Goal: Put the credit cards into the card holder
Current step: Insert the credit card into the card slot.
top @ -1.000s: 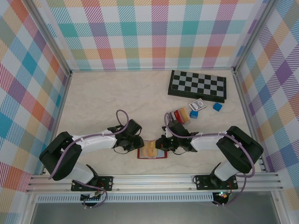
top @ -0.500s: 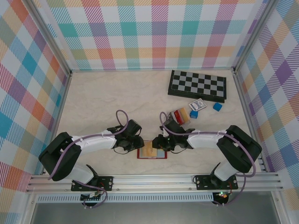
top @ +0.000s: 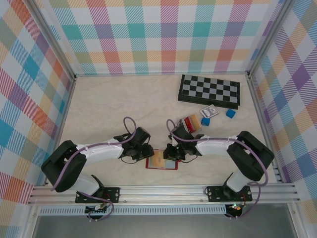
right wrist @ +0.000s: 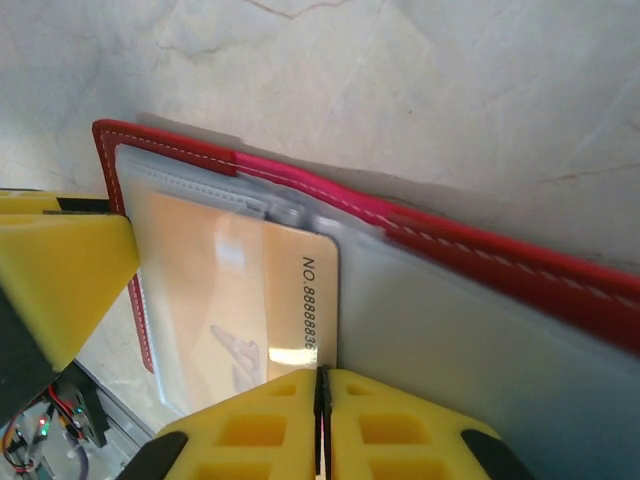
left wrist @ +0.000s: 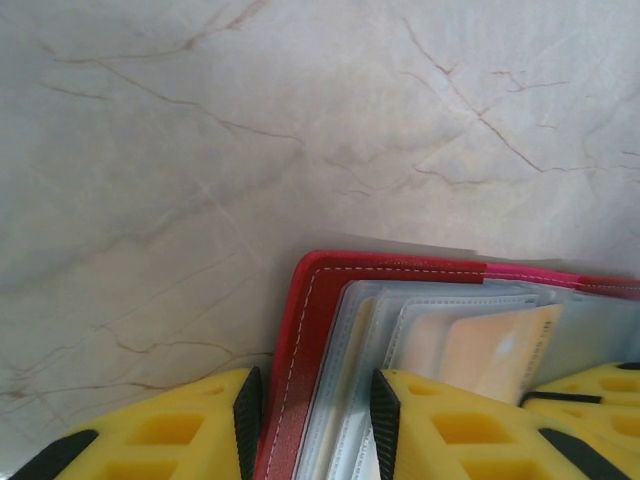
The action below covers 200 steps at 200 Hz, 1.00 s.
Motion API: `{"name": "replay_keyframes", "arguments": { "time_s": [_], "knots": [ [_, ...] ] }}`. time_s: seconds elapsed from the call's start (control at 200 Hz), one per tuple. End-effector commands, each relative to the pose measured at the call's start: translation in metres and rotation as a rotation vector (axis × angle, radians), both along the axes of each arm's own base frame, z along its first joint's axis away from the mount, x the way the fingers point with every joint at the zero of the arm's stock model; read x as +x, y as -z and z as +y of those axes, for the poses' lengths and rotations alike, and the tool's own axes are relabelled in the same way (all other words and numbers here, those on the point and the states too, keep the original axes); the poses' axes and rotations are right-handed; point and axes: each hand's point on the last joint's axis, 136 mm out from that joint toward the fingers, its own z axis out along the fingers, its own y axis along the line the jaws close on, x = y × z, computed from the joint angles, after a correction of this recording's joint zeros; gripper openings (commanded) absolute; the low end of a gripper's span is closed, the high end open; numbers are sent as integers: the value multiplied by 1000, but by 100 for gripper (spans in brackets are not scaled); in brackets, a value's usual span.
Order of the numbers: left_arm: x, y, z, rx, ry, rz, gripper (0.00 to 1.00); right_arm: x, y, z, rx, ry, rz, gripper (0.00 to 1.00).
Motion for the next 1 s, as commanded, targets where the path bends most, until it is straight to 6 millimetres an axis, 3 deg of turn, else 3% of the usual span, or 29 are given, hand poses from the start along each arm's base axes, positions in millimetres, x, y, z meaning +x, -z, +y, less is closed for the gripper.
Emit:
{"name": "replay_keyframes", "arguments": {
  "time_s": [0.0,0.265,0.395,0.495,0.61,0.995],
  "knots": [
    [-9,2,-12,-45,35,20,36,0,-16,24,98,-61,-11,9],
    [-9,2,-10,-39,27,19,37,7,-16,37,121,-57,1,10],
    [-9,0,-4,-19,14,5,37,9,-25,18,43,-34,-58,13],
    [-8,-2,-3,-19,9,-5,38,6,-19,-7,-76,-6,-67,16],
    [-8,-1,-4,-20,12,-3,38,-2,-10,-17,-109,-13,-39,17],
    [-9,2,-6,-30,15,11,37,-4,-5,22,2,-80,18,9]
  ]
}}
